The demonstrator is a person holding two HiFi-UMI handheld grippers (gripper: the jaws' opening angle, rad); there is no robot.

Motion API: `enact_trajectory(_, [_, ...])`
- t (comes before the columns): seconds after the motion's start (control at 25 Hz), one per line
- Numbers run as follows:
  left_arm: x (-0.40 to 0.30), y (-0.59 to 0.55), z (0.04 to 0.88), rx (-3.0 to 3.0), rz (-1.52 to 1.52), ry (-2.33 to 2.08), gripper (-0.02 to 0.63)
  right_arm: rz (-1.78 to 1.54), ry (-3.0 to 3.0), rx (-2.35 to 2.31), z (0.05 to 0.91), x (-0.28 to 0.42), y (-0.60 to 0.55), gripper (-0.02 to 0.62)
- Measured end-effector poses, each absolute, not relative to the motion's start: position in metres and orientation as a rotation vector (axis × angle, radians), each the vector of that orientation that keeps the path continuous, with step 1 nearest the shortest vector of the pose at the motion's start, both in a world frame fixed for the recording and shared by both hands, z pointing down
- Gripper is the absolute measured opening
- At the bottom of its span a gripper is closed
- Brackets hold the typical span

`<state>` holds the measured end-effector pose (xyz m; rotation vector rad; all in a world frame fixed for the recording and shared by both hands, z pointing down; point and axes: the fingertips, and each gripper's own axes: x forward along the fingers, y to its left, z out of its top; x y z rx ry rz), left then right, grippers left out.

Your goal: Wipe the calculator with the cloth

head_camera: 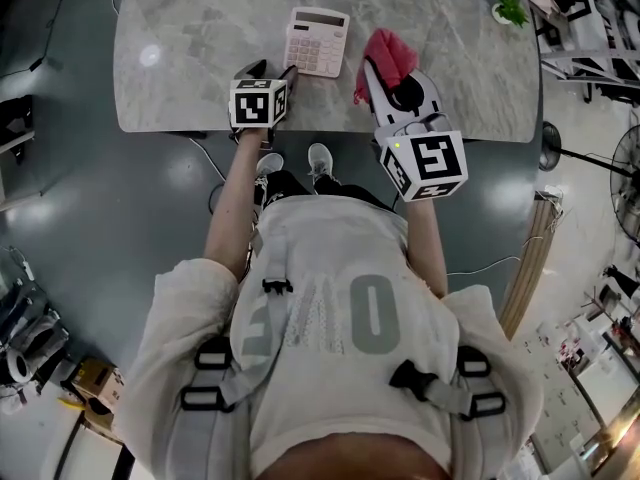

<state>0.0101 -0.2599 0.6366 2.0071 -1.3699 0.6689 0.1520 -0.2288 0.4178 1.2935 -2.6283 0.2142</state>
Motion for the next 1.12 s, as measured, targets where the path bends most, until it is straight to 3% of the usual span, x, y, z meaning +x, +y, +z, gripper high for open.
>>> enact_trajectory(0.4, [0.01, -0.261, 0.638, 2.006, 0.668, -1.369, 0.268, -0.155, -2.355, 1.045, 0.425, 0.142, -0.289, 0.06])
enact_trajectory(0.76, [0.01, -0.261, 0.639, 2.007, 0.666, -1.366, 0.267, -0.376, -1.951, 0.616, 0.5, 0.115, -0.351, 0.058])
enact_trajectory(1.12, [0.007, -0.261, 0.637, 2.002, 0.662, -1.364, 0.267, -0.386, -1.771, 0.397, 0.576, 0.105, -0.351, 0.058])
